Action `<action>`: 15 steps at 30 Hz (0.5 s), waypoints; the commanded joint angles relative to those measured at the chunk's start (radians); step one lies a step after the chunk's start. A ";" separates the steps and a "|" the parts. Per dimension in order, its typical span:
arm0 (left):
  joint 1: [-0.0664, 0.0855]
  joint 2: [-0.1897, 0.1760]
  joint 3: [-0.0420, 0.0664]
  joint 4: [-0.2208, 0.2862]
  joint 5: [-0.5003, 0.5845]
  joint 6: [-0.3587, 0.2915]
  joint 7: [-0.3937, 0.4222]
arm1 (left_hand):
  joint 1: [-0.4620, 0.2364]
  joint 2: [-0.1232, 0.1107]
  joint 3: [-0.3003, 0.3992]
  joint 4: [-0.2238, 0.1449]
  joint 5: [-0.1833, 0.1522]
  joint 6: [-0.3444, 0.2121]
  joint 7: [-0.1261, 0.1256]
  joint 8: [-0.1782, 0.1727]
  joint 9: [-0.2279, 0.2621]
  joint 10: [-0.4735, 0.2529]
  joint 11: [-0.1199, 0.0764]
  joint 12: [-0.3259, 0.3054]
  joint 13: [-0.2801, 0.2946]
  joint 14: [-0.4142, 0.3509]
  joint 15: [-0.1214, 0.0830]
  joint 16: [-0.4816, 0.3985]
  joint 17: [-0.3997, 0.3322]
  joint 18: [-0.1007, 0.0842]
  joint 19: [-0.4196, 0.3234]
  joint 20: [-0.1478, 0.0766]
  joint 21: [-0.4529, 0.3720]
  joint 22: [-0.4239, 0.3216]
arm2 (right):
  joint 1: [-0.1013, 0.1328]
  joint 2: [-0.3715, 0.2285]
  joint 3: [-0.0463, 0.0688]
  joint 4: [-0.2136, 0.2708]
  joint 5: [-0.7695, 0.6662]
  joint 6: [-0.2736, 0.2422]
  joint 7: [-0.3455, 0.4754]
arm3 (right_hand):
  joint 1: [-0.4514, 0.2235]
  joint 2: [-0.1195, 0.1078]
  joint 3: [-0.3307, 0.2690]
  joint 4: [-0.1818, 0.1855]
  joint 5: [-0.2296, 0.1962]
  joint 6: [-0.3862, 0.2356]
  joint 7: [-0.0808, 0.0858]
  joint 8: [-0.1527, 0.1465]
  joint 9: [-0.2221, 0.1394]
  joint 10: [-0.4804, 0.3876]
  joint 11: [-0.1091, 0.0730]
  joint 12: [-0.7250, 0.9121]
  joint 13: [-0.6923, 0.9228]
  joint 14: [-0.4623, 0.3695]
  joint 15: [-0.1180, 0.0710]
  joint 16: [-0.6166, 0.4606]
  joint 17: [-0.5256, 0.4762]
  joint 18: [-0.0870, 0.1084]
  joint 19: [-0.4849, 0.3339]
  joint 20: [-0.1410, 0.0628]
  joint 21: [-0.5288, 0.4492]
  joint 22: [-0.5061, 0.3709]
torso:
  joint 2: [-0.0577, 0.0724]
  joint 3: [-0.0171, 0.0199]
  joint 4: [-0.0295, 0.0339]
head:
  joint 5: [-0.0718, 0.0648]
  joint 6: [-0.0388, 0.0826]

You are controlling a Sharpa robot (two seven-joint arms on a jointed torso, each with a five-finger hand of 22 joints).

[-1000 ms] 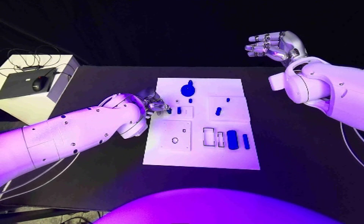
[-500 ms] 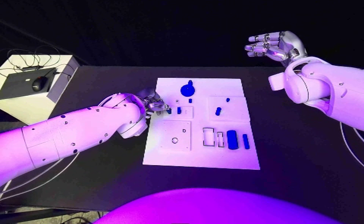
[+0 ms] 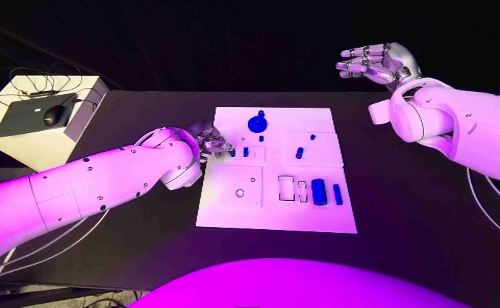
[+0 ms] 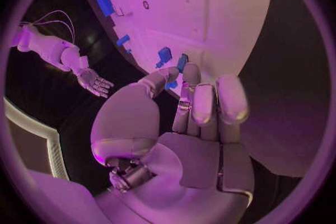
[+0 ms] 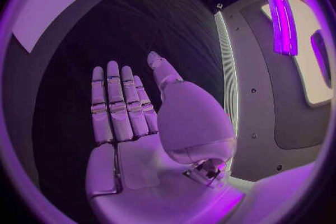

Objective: Assemble the parts on the task board

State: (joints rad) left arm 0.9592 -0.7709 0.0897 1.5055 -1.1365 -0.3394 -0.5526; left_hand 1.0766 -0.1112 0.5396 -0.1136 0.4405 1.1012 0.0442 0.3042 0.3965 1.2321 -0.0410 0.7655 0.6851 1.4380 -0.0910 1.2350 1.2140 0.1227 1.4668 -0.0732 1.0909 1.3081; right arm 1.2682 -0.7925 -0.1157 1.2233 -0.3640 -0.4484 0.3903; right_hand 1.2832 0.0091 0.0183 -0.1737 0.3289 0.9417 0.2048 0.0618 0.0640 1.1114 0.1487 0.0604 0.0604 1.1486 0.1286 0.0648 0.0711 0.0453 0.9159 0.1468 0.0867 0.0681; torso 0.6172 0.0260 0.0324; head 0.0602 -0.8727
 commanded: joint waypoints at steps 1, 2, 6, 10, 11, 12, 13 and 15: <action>-0.006 0.004 -0.005 0.002 0.015 0.039 0.002 | 0.017 0.002 0.015 -0.022 -0.005 0.007 -0.011 0.003 0.108 0.009 -0.009 -0.005 0.000 0.001 -0.005 0.002 0.001 -0.014 0.015 -0.009 -0.002 0.117 | 0.000 -0.001 0.001 0.002 0.002 0.007 0.005 | 0.002 0.002 0.004 0.000 0.005 0.002 0.002 0.001 0.000 -0.004 0.000 0.001 -0.001 -0.008 0.000 -0.003 -0.001 -0.011 -0.006 -0.001 -0.001 0.000 | 0.000 -0.0002 0.0004 | 0.000 0.000; -0.006 0.004 -0.005 0.002 0.015 0.039 0.002 | 0.017 0.002 0.015 -0.022 -0.005 0.007 -0.011 0.003 0.108 0.009 -0.009 -0.005 0.000 0.001 -0.005 0.002 0.001 -0.014 0.015 -0.009 -0.002 0.117 | 0.000 -0.001 0.001 0.002 0.002 0.007 0.005 | 0.002 0.002 0.004 0.000 0.005 0.002 0.002 0.001 0.000 -0.004 0.000 0.001 -0.001 -0.008 0.000 -0.003 -0.001 -0.011 -0.006 -0.001 -0.001 0.000 | 0.000 -0.0001 0.0005 | -0.001 0.000; -0.006 0.003 -0.005 0.001 0.017 0.037 0.003 | 0.016 0.000 0.012 -0.021 -0.006 0.008 -0.012 0.003 0.107 0.009 -0.009 -0.005 0.000 0.001 -0.004 0.002 0.000 -0.014 0.015 -0.010 -0.003 0.117 | 0.000 -0.002 0.001 0.002 0.002 0.006 0.005 | 0.002 0.002 0.004 0.000 0.005 0.002 0.002 0.001 0.000 -0.004 0.000 0.001 -0.001 -0.008 0.000 -0.003 -0.001 -0.011 -0.006 -0.001 -0.001 0.000 | 0.000 0.0001 0.0005 | -0.002 0.000; -0.006 0.003 -0.005 0.000 0.019 0.037 0.004 | 0.014 -0.004 0.006 -0.017 -0.006 0.010 -0.014 0.002 0.105 0.009 -0.010 -0.004 0.001 0.000 -0.005 0.001 0.000 -0.015 0.015 -0.010 -0.002 0.117 | 0.000 -0.002 0.001 0.002 0.002 0.006 0.005 | 0.002 0.002 0.004 0.000 0.005 0.002 0.002 0.001 0.000 -0.004 0.000 0.001 -0.001 -0.008 0.000 -0.003 -0.001 -0.011 -0.006 -0.001 -0.001 0.000 | 0.000 -0.0002 0.0006 | -0.002 0.000; -0.006 0.004 -0.005 0.000 0.019 0.037 0.005 | 0.014 -0.005 0.004 -0.016 -0.006 0.010 -0.014 0.002 0.105 0.009 -0.009 -0.004 0.001 0.001 -0.005 0.002 0.000 -0.015 0.015 -0.010 -0.003 0.117 | 0.000 -0.002 0.001 0.003 0.002 0.006 0.005 | 0.002 0.002 0.004 0.000 0.005 0.002 0.002 0.001 0.000 -0.004 0.000 0.001 -0.001 -0.008 0.000 -0.003 -0.001 -0.011 -0.006 -0.001 -0.001 0.000 | 0.000 0.0005 0.0005 | -0.002 0.000; -0.006 0.004 -0.005 0.000 0.020 0.037 0.005 | 0.013 -0.005 0.003 -0.016 -0.006 0.010 -0.015 0.002 0.104 0.009 -0.010 -0.004 0.001 0.001 -0.005 0.002 0.000 -0.015 0.015 -0.010 -0.003 0.117 | 0.000 -0.002 0.001 0.003 0.002 0.006 0.005 | 0.002 0.002 0.004 0.000 0.005 0.002 0.002 0.001 0.000 -0.004 0.000 0.001 -0.001 -0.008 0.000 -0.003 -0.001 -0.011 -0.006 -0.001 -0.001 0.000 | 0.000 0.0002 0.0005 | -0.002 0.000; -0.006 0.004 -0.005 0.000 0.020 0.038 0.005 | 0.012 -0.007 -0.002 -0.013 -0.006 0.012 -0.016 0.001 0.103 0.010 -0.010 -0.004 0.002 0.000 -0.005 0.002 0.000 -0.015 0.015 -0.010 -0.003 0.117 | 0.000 -0.002 0.001 0.003 0.002 0.006 0.005 | 0.002 0.002 0.004 0.000 0.005 0.002 0.002 0.001 0.000 -0.004 0.000 0.001 -0.001 -0.008 0.000 -0.003 -0.001 -0.011 -0.006 -0.001 -0.001 0.000 | 0.000 0.0003 0.0004 | -0.002 0.000; -0.006 0.004 -0.005 -0.001 0.021 0.038 0.006 | 0.012 -0.008 -0.004 -0.012 -0.006 0.012 -0.017 0.000 0.102 0.010 -0.010 -0.003 0.002 0.001 -0.005 0.002 0.000 -0.015 0.015 -0.010 -0.002 0.117 | 0.000 -0.002 0.001 0.003 0.002 0.006 0.005 | 0.002 0.002 0.004 0.000 0.005 0.002 0.002 0.001 0.000 -0.004 0.000 0.001 -0.001 -0.008 0.000 -0.003 -0.001 -0.011 -0.006 -0.001 -0.001 0.000 | 0.000 0.0000 0.0004 | -0.002 0.000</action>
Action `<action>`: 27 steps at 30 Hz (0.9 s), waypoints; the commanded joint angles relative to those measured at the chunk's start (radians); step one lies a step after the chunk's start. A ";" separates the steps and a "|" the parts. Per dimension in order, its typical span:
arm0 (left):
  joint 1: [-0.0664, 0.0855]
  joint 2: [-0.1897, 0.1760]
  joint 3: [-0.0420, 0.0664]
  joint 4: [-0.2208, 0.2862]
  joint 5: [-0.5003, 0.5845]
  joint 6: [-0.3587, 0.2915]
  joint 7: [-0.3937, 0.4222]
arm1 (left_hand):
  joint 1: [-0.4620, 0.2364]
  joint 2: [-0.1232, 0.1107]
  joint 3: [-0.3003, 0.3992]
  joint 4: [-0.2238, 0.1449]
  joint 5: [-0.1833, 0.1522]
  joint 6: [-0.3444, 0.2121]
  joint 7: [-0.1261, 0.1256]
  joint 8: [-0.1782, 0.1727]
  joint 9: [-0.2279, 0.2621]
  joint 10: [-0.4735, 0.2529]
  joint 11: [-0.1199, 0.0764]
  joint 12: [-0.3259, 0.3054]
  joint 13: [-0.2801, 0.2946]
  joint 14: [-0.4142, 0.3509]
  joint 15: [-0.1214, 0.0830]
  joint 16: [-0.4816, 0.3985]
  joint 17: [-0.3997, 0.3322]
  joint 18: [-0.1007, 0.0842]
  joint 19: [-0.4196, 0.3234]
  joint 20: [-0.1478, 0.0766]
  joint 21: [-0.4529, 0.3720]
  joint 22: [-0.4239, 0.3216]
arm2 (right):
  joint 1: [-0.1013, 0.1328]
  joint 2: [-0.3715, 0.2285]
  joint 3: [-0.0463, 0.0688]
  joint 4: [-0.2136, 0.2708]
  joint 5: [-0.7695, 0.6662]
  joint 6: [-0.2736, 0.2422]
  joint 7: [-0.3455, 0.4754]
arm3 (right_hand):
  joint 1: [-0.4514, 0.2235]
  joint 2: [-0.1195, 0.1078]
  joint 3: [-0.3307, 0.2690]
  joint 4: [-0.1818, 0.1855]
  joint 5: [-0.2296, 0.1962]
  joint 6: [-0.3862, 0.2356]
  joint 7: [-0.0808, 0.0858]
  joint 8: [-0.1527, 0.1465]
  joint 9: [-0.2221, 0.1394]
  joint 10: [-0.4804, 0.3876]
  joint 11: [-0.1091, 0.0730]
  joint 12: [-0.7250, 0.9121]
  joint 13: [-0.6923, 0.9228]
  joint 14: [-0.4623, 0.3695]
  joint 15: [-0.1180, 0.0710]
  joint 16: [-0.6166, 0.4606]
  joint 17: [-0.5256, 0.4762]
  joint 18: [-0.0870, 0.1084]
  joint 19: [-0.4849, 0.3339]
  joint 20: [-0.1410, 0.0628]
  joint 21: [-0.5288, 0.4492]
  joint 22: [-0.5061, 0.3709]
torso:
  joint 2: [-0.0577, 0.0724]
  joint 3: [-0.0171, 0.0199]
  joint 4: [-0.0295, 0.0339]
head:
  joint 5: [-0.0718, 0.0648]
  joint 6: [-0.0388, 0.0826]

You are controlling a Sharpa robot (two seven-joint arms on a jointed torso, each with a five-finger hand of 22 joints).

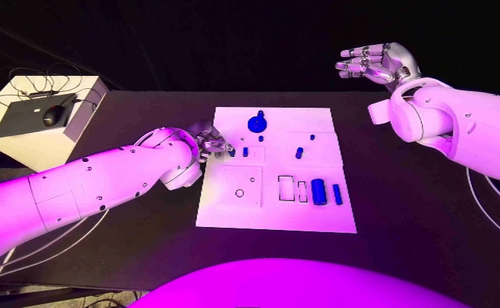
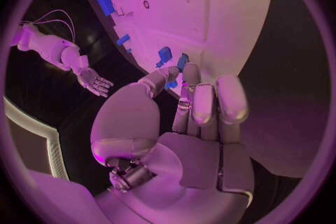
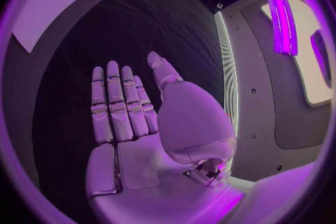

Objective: Assemble the parts on the task board

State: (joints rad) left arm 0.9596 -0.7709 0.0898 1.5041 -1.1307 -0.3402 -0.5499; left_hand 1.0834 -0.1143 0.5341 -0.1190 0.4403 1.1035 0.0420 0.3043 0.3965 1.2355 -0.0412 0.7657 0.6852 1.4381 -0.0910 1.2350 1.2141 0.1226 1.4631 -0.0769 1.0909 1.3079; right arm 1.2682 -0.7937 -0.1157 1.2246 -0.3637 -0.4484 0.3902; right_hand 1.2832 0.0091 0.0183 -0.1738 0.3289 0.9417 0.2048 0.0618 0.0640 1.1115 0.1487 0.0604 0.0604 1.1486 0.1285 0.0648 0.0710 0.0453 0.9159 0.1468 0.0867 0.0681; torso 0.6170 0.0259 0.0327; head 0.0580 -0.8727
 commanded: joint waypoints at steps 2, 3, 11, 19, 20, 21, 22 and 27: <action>-0.006 0.004 -0.005 0.001 0.017 0.040 0.004 | 0.005 -0.008 -0.003 -0.003 -0.006 0.014 -0.016 -0.001 0.098 0.005 -0.011 -0.004 0.003 0.001 -0.006 0.003 0.001 -0.015 0.019 -0.007 -0.002 0.117 | 0.000 -0.001 0.001 0.001 0.002 0.006 0.005 | 0.002 0.002 0.004 0.000 0.005 0.002 0.002 0.001 0.000 -0.004 0.000 0.001 -0.001 -0.008 0.000 -0.003 -0.001 -0.011 -0.006 -0.001 -0.001 0.000 | 0.000 0.0001 0.0002 | 0.000 0.000; -0.006 0.004 -0.005 0.001 0.018 0.040 0.004 | 0.004 -0.008 -0.004 -0.002 -0.006 0.014 -0.016 -0.002 0.097 0.005 -0.011 -0.003 0.003 0.001 -0.006 0.003 0.001 -0.016 0.019 -0.008 -0.002 0.117 | 0.000 -0.001 0.001 0.001 0.002 0.006 0.005 | 0.002 0.002 0.004 0.000 0.005 0.002 0.002 0.001 0.000 -0.004 0.000 0.001 -0.001 -0.008 0.000 -0.003 -0.001 -0.011 -0.006 -0.001 -0.001 0.000 | 0.000 0.0000 0.0003 | 0.000 0.000; -0.006 0.004 -0.005 0.001 0.024 0.043 0.004 | -0.001 -0.013 -0.002 0.002 -0.004 0.018 -0.017 -0.005 0.090 0.003 -0.011 -0.002 0.006 0.001 -0.006 0.003 0.001 -0.016 0.019 -0.008 -0.003 0.117 | 0.000 -0.002 0.001 0.001 0.002 0.005 0.006 | 0.002 0.002 0.008 -0.002 0.004 0.001 0.002 0.000 0.000 -0.004 0.000 0.001 -0.001 -0.008 0.000 -0.003 -0.001 -0.010 -0.007 -0.002 -0.001 0.001 | 0.000 -0.0001 0.0006 | 0.000 0.000; -0.006 0.004 -0.005 0.002 0.033 0.053 0.005 | -0.014 -0.019 -0.005 0.007 -0.003 0.022 -0.018 -0.008 0.085 0.003 -0.011 -0.001 0.008 0.001 -0.006 0.003 0.002 -0.017 0.019 -0.008 -0.001 0.118 | 0.000 -0.002 0.001 0.001 0.002 0.005 0.006 | 0.002 0.002 0.008 -0.002 0.004 0.001 0.002 0.000 0.000 -0.004 0.000 0.001 -0.001 -0.008 0.000 -0.003 -0.001 -0.010 -0.007 -0.002 -0.001 0.001 | 0.000 -0.0003 0.0008 | 0.000 0.000; -0.006 0.004 -0.005 0.002 0.035 0.055 0.005 | -0.015 -0.020 -0.005 0.007 -0.003 0.023 -0.019 -0.009 0.084 0.003 -0.012 -0.001 0.008 0.001 -0.006 0.004 0.002 -0.017 0.019 -0.008 -0.002 0.118 | 0.000 -0.002 0.001 0.001 0.002 0.005 0.006 | 0.002 0.002 0.008 -0.002 0.004 0.001 0.002 0.000 0.000 -0.004 0.000 0.001 -0.001 -0.008 0.000 -0.003 -0.001 -0.010 -0.007 -0.002 -0.001 0.001 | 0.000 -0.0003 0.0008 | 0.000 0.000; -0.006 0.004 -0.005 0.002 0.036 0.056 0.005 | -0.020 -0.023 -0.006 0.009 -0.003 0.025 -0.019 -0.011 0.081 0.003 -0.012 -0.001 0.009 0.001 -0.006 0.003 0.002 -0.017 0.019 -0.008 -0.002 0.118 | 0.000 -0.002 0.001 0.001 0.002 0.005 0.006 | 0.002 0.002 0.008 -0.002 0.004 0.001 0.002 0.000 0.000 -0.004 0.000 0.001 -0.001 -0.008 0.000 -0.003 -0.001 -0.010 -0.007 -0.002 -0.001 0.001 | 0.000 -0.0004 0.0009 | 0.000 0.000; -0.006 0.004 -0.005 0.002 0.037 0.057 0.005 | -0.024 -0.023 -0.003 0.010 -0.003 0.028 -0.019 -0.014 0.076 0.002 -0.012 0.000 0.011 0.001 -0.007 0.003 0.002 -0.017 0.020 -0.009 -0.001 0.119 | 0.000 -0.002 0.001 0.001 0.002 0.005 0.006 | 0.002 0.002 0.008 -0.002 0.004 0.001 0.002 0.000 0.000 -0.004 0.000 0.001 -0.001 -0.008 0.000 -0.003 -0.001 -0.010 -0.007 -0.002 -0.001 0.001 | 0.000 -0.0003 0.0008 | 0.000 0.000; -0.007 0.003 -0.005 0.003 0.041 0.061 0.006 | -0.033 -0.027 0.000 0.009 -0.003 0.031 -0.019 -0.018 0.071 0.002 -0.012 0.000 0.012 0.000 -0.007 0.003 0.002 -0.017 0.019 -0.009 -0.002 0.118 | 0.000 -0.002 0.001 0.001 0.002 0.005 0.007 | 0.002 0.002 0.008 -0.002 0.004 0.001 0.002 0.000 0.000 -0.004 0.000 0.001 -0.001 -0.008 0.000 -0.003 -0.001 -0.010 -0.007 -0.002 -0.001 0.001 | 0.000 -0.0004 0.0003 | 0.000 0.000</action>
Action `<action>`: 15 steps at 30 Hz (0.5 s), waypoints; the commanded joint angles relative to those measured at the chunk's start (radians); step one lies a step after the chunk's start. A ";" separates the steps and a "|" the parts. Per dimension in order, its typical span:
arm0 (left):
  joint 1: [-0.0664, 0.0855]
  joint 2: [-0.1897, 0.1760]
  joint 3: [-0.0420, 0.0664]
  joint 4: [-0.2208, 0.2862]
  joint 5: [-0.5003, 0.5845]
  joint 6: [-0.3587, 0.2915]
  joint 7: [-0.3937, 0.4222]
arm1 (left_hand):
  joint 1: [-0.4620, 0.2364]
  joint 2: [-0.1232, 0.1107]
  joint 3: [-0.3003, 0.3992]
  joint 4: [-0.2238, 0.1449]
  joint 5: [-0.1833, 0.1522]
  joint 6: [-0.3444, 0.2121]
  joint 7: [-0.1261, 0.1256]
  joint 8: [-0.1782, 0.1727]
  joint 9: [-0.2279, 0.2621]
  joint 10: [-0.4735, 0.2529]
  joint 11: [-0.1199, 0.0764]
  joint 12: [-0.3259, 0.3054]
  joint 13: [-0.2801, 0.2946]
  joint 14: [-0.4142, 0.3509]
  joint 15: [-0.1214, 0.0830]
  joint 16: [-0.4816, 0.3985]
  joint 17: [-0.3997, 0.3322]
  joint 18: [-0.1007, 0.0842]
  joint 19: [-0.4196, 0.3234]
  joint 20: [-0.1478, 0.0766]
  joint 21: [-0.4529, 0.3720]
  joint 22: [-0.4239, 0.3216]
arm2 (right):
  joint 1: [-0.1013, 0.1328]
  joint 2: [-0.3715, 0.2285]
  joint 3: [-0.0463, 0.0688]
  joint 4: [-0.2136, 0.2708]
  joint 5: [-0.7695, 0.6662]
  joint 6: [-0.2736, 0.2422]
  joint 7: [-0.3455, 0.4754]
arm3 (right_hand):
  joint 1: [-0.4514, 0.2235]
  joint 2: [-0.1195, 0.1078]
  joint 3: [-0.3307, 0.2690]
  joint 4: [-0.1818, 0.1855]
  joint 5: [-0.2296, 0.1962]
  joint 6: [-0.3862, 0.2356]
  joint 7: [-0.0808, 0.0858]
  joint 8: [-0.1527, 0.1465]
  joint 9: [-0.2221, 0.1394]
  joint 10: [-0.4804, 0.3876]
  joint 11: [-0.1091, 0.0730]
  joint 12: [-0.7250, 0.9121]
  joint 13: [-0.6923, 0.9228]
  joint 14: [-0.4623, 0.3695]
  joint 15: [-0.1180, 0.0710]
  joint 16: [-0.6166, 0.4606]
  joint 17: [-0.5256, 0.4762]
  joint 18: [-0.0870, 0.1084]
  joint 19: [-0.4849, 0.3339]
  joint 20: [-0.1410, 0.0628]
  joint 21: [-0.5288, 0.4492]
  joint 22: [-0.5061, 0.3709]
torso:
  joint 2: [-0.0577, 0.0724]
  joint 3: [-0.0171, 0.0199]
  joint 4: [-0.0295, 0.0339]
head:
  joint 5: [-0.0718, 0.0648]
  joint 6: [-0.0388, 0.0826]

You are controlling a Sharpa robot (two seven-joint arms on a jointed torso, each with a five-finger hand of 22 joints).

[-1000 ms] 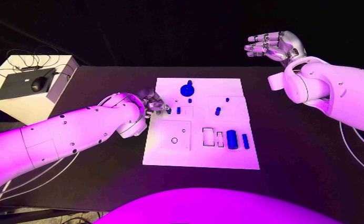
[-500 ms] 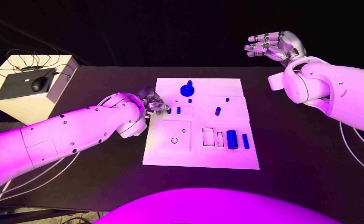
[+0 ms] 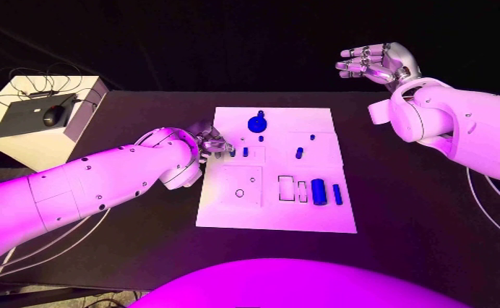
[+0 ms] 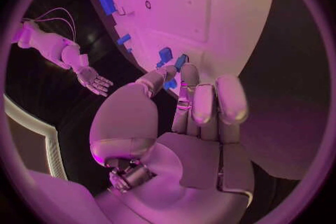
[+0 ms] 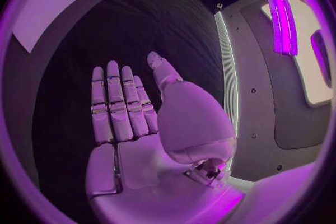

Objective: Assemble the parts on the task board

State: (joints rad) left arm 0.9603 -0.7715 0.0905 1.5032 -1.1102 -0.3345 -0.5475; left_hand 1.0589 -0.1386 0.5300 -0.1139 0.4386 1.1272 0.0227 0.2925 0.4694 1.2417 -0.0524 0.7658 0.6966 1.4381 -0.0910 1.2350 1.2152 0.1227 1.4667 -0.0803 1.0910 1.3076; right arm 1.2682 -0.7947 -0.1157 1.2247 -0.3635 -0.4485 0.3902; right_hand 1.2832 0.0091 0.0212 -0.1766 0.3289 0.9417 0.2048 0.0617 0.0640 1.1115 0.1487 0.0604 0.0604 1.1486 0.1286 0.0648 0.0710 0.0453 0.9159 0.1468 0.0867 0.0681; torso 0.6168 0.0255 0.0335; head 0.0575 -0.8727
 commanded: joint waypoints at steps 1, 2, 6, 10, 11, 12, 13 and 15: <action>-0.007 0.004 -0.006 0.004 0.022 0.056 0.004 | -0.008 -0.002 0.004 0.004 -0.001 0.007 0.000 -0.006 -0.002 -0.005 0.000 0.000 0.001 0.000 -0.007 0.003 0.001 -0.017 0.016 -0.006 -0.002 0.118 | 0.000 -0.001 0.001 0.000 0.002 0.005 0.007 | 0.002 0.002 0.005 0.001 0.004 0.001 0.002 0.001 0.000 -0.004 0.000 0.001 -0.001 -0.008 0.000 -0.003 -0.001 -0.010 -0.007 -0.002 -0.001 0.001 | 0.000 0.0001 -0.0003 | 0.001 0.000; -0.007 0.004 -0.006 0.004 0.023 0.057 0.004 | -0.007 -0.001 0.005 0.004 -0.001 0.007 0.000 -0.006 -0.003 -0.005 -0.001 0.000 0.001 0.000 -0.007 0.003 0.000 -0.017 0.015 -0.006 -0.003 0.118 | 0.000 -0.001 0.001 0.000 0.002 0.005 0.007 | 0.002 0.002 0.005 0.001 0.004 0.001 0.002 0.001 0.000 -0.004 0.000 0.001 -0.001 -0.008 0.000 -0.003 -0.001 -0.010 -0.007 -0.002 -0.001 0.001 | 0.000 0.0001 -0.0002 | 0.001 0.000; -0.007 0.003 -0.006 0.004 0.024 0.058 0.005 | -0.008 -0.001 0.007 0.002 0.000 0.007 0.001 -0.006 -0.003 -0.005 -0.001 -0.001 0.001 0.000 -0.007 0.002 0.000 -0.017 0.016 -0.006 -0.002 0.119 | 0.000 -0.001 0.001 0.000 0.002 0.005 0.007 | 0.002 0.002 0.005 0.001 0.004 0.001 0.002 0.001 0.000 -0.004 0.000 0.001 -0.001 -0.008 0.000 -0.003 -0.001 -0.010 -0.007 -0.002 -0.001 0.001 | 0.000 0.0003 0.0000 | 0.001 0.000; -0.007 0.003 -0.006 0.005 0.024 0.059 0.005 | -0.010 -0.001 0.009 0.001 0.001 0.007 0.001 -0.006 -0.004 -0.005 0.000 -0.001 0.001 0.001 -0.007 0.002 0.000 -0.017 0.015 -0.006 -0.003 0.118 | 0.000 -0.001 0.001 0.000 0.002 0.005 0.007 | 0.002 0.002 0.005 0.001 0.004 0.001 0.002 0.001 0.000 -0.004 0.000 0.001 -0.001 -0.008 0.000 -0.003 -0.001 -0.010 -0.007 -0.002 -0.001 0.001 | 0.000 0.0000 -0.0002 | 0.000 0.000; -0.007 0.003 -0.006 0.005 0.024 0.059 0.005 | -0.010 -0.001 0.010 0.001 0.001 0.007 0.001 -0.006 -0.004 -0.005 0.000 -0.002 0.001 0.001 -0.007 0.002 0.000 -0.017 0.015 -0.006 -0.003 0.118 | 0.000 -0.001 0.001 0.000 0.002 0.005 0.007 | 0.002 0.002 0.005 0.001 0.004 0.001 0.002 0.001 0.000 -0.004 0.000 0.001 -0.001 -0.008 0.000 -0.003 -0.001 -0.010 -0.007 -0.002 -0.001 0.001 | 0.000 0.0001 -0.0001 | 0.001 0.000; -0.007 0.003 -0.006 0.004 0.024 0.059 0.005 | -0.010 0.001 0.014 -0.001 0.002 0.007 0.001 -0.006 -0.003 -0.005 0.000 -0.002 0.001 0.000 -0.007 0.002 0.000 -0.017 0.015 -0.006 -0.004 0.118 | 0.000 -0.001 0.001 0.000 0.002 0.005 0.007 | 0.002 0.002 0.005 0.001 0.004 0.001 0.002 0.001 0.000 -0.004 0.000 0.001 -0.001 -0.008 0.000 -0.003 -0.001 -0.010 -0.007 -0.002 -0.001 0.001 | 0.000 0.0001 -0.0001 | 0.001 0.000; -0.007 0.003 -0.006 0.004 0.024 0.059 0.005 | -0.009 0.001 0.017 -0.004 0.002 0.006 0.002 -0.005 -0.003 -0.005 0.000 -0.003 0.000 0.001 -0.007 0.002 0.000 -0.017 0.016 -0.006 -0.003 0.118 | 0.000 -0.001 0.001 0.000 0.002 0.005 0.007 | 0.002 0.002 0.005 0.001 0.004 0.001 0.002 0.001 0.000 -0.004 0.000 0.001 -0.001 -0.008 0.000 -0.003 -0.001 -0.010 -0.007 -0.002 -0.001 0.001 | 0.000 0.0001 -0.0004 | 0.000 0.000; -0.007 0.003 -0.006 0.004 0.024 0.059 0.004 | -0.004 0.005 0.026 -0.011 0.005 0.004 0.003 -0.003 -0.001 -0.005 0.000 -0.005 0.000 0.000 -0.007 0.001 0.000 -0.017 0.015 -0.006 -0.004 0.118 | 0.000 -0.001 0.001 -0.001 0.002 0.005 0.007 | 0.000 0.000 0.010 0.000 0.004 0.000 0.002 0.000 0.000 -0.004 0.000 0.002 -0.001 -0.008 0.000 -0.003 -0.001 -0.011 -0.007 -0.001 -0.001 0.000 | 0.000 0.0001 -0.0004 | 0.000 0.000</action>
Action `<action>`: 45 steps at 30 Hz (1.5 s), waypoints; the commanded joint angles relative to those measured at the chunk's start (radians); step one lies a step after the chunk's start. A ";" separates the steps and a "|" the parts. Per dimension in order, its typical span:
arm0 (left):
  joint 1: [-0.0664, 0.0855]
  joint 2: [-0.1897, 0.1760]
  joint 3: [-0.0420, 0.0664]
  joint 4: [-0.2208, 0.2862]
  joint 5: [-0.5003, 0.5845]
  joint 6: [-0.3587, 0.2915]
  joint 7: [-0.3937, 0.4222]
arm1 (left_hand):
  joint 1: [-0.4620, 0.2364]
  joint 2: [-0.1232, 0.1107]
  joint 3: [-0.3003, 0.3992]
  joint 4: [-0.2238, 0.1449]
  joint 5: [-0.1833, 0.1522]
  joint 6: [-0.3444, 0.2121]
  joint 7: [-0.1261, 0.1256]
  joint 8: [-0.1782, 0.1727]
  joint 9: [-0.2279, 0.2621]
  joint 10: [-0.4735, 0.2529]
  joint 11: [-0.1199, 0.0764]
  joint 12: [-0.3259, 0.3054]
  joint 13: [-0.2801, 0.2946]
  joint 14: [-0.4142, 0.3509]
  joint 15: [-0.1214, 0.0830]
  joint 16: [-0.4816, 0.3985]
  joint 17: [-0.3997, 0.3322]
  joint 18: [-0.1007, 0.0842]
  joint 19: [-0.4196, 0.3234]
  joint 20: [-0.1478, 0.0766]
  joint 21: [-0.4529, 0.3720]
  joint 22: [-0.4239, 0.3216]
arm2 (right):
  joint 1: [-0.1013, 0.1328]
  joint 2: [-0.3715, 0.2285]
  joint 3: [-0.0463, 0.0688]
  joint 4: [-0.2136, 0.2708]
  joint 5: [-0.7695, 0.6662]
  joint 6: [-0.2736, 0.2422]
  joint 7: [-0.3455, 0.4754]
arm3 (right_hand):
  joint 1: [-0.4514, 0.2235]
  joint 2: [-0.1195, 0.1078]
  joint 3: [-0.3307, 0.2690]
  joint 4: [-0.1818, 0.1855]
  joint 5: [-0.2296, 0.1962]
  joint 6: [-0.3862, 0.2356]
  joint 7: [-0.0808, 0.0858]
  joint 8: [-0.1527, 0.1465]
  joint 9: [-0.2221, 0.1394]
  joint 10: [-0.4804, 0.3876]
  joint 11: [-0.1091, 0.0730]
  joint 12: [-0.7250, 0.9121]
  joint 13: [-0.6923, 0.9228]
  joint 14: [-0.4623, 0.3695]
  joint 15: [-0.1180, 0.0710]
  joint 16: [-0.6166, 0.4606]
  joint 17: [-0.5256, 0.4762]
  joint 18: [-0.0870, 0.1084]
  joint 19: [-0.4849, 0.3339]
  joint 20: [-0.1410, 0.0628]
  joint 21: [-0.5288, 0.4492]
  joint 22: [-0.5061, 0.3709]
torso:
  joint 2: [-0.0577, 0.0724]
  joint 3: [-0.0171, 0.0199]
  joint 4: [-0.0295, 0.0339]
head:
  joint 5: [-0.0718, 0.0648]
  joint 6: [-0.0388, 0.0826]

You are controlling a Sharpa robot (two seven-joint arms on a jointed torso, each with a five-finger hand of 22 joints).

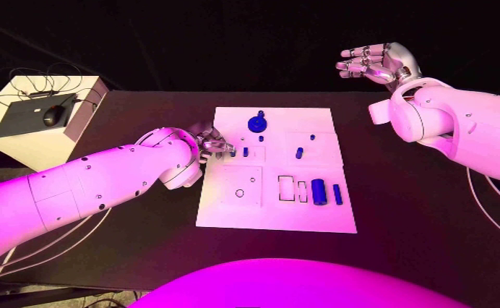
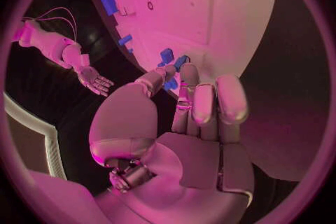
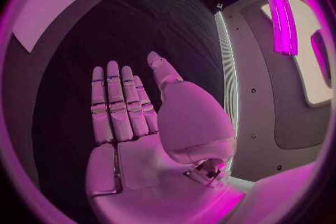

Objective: Assemble the parts on the task board

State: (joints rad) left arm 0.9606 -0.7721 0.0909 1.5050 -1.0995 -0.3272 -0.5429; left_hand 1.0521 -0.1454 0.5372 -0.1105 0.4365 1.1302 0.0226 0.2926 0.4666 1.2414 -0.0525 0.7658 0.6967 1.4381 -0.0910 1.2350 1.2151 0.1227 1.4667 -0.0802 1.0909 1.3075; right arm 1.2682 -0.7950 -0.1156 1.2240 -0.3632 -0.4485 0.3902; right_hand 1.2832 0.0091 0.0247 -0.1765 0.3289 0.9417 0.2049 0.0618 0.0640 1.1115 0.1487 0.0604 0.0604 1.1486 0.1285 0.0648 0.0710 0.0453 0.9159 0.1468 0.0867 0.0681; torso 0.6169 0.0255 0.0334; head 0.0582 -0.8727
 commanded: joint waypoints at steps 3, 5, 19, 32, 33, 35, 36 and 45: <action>-0.008 0.003 -0.006 0.002 0.014 0.052 -0.001 | 0.008 0.017 0.030 -0.026 0.013 -0.004 0.005 0.003 0.009 -0.004 0.000 -0.008 -0.002 0.000 -0.007 0.001 0.000 -0.017 0.015 -0.006 -0.004 0.119 | 0.000 -0.001 0.001 0.000 0.001 0.005 0.007 | 0.000 0.000 0.007 0.000 0.004 0.000 0.002 0.000 0.000 -0.004 0.000 0.002 -0.001 -0.008 0.000 -0.003 -0.001 -0.011 -0.007 -0.001 -0.001 0.000 | 0.000 0.0000 -0.0001 | -0.001 0.000; -0.008 0.003 -0.006 0.002 0.014 0.052 -0.001 | 0.013 0.020 0.036 -0.033 0.023 -0.007 0.008 0.007 0.014 -0.005 0.001 -0.010 -0.003 0.000 -0.006 0.001 0.000 -0.017 0.015 -0.006 -0.004 0.119 | 0.000 -0.001 0.001 0.000 0.001 0.005 0.007 | 0.000 0.000 0.007 0.000 0.004 0.000 0.002 0.000 0.000 -0.004 0.000 0.002 -0.001 -0.008 0.000 -0.003 -0.001 -0.011 -0.007 -0.001 -0.001 0.000 | 0.000 0.0001 -0.0002 | -0.001 0.000; -0.008 0.004 -0.006 0.000 0.012 0.035 0.007 | 0.006 0.036 0.153 -0.079 0.075 -0.009 0.024 0.013 0.026 -0.009 0.006 -0.012 0.003 0.000 -0.004 0.002 0.004 -0.013 0.014 -0.004 0.002 0.124 | 0.000 -0.001 0.001 0.000 0.001 0.005 0.007 | 0.000 0.000 0.007 0.000 0.004 0.000 0.002 0.000 0.000 -0.004 0.000 0.002 -0.001 -0.008 0.000 -0.003 -0.001 -0.011 -0.007 -0.001 -0.001 0.000 | 0.000 0.0004 -0.0006 | 0.000 0.003; -0.008 -0.003 -0.006 0.009 0.017 0.013 0.012 | 0.003 0.025 0.166 -0.084 0.106 -0.002 0.019 0.022 0.042 0.001 0.001 -0.009 0.006 0.002 -0.007 0.012 0.014 -0.014 0.017 -0.005 0.017 0.129 | 0.000 -0.001 0.001 0.000 0.001 0.006 0.007 | 0.000 0.000 0.007 0.000 0.004 0.000 0.002 0.000 0.000 -0.004 0.000 0.002 -0.001 -0.008 0.000 -0.003 -0.001 -0.011 -0.007 -0.001 -0.001 0.000 | 0.000 -0.0001 0.0002 | 0.002 0.002; -0.008 -0.004 -0.006 0.011 0.018 0.012 0.012 | 0.002 0.024 0.166 -0.084 0.108 -0.001 0.018 0.022 0.042 0.001 0.001 -0.009 0.007 0.002 -0.007 0.013 0.014 -0.015 0.018 -0.006 0.019 0.130 | 0.000 -0.001 0.001 0.000 0.001 0.006 0.007 | 0.000 0.000 0.007 0.000 0.004 0.000 0.002 0.000 0.000 -0.004 0.000 0.002 -0.001 -0.008 0.000 -0.003 -0.001 -0.011 -0.007 -0.001 -0.001 0.000 | 0.000 -0.0001 0.0004 | 0.002 0.002; -0.008 -0.009 -0.006 0.016 0.019 0.012 0.010 | 0.002 0.022 0.167 -0.084 0.113 0.001 0.018 0.022 0.043 0.001 0.001 -0.009 0.008 0.002 -0.007 0.013 0.015 -0.015 0.018 -0.006 0.019 0.130 | 0.000 -0.001 0.001 0.000 0.001 0.006 0.007 | 0.000 0.000 0.007 0.000 0.004 0.000 0.002 0.000 0.000 -0.004 0.000 0.002 -0.001 -0.008 0.000 -0.003 -0.001 -0.011 -0.007 -0.001 -0.001 0.000 | 0.000 0.0002 0.0006 | 0.003 0.001; -0.008 -0.011 -0.005 0.018 0.019 0.011 0.010 | 0.002 0.021 0.167 -0.084 0.116 0.002 0.017 0.022 0.044 0.002 0.000 -0.008 0.010 0.002 -0.008 0.014 0.015 -0.015 0.018 -0.006 0.021 0.131 | 0.000 -0.001 0.001 0.000 0.001 0.006 0.007 | 0.000 0.000 0.006 0.000 0.004 0.001 0.002 0.001 0.000 -0.004 0.000 0.002 -0.001 -0.008 0.000 -0.003 -0.001 -0.011 -0.007 -0.001 -0.001 0.000 | 0.000 0.0004 0.0002 | 0.004 0.001; -0.007 -0.025 -0.002 0.030 0.015 0.014 0.002 | 0.005 0.014 0.168 -0.084 0.133 0.010 0.015 0.020 0.046 0.005 -0.002 -0.009 0.019 0.004 -0.009 0.020 0.019 -0.014 0.018 -0.007 0.017 0.128 | 0.000 -0.002 0.001 0.000 0.001 0.007 0.007 | 0.000 0.000 0.005 0.001 0.003 0.001 0.002 0.001 0.000 -0.004 0.000 0.001 -0.001 -0.008 0.000 -0.003 -0.001 -0.011 -0.007 -0.001 -0.001 0.000 | 0.000 0.0009 -0.0004 | 0.005 0.001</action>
State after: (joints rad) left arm 0.9553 -0.7956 0.0888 1.5321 -1.0887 -0.3315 -0.5401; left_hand 1.0463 -0.1326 0.5773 -0.0705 0.5626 1.1261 0.0440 0.3076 0.5049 1.2376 -0.0427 0.7550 0.7144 1.4419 -0.0947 1.2499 1.2333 0.1226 1.4667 -0.0801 1.1068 1.3073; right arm 1.2682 -0.7957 -0.1156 1.2236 -0.3630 -0.4484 0.3904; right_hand 1.2832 0.0091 0.0267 -0.1766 0.3289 0.9417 0.2048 0.0618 0.0640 1.1115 0.1487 0.0604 0.0604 1.1486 0.1285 0.0648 0.0710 0.0452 0.9159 0.1468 0.0867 0.0681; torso 0.6169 0.0260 0.0335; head 0.0625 -0.8719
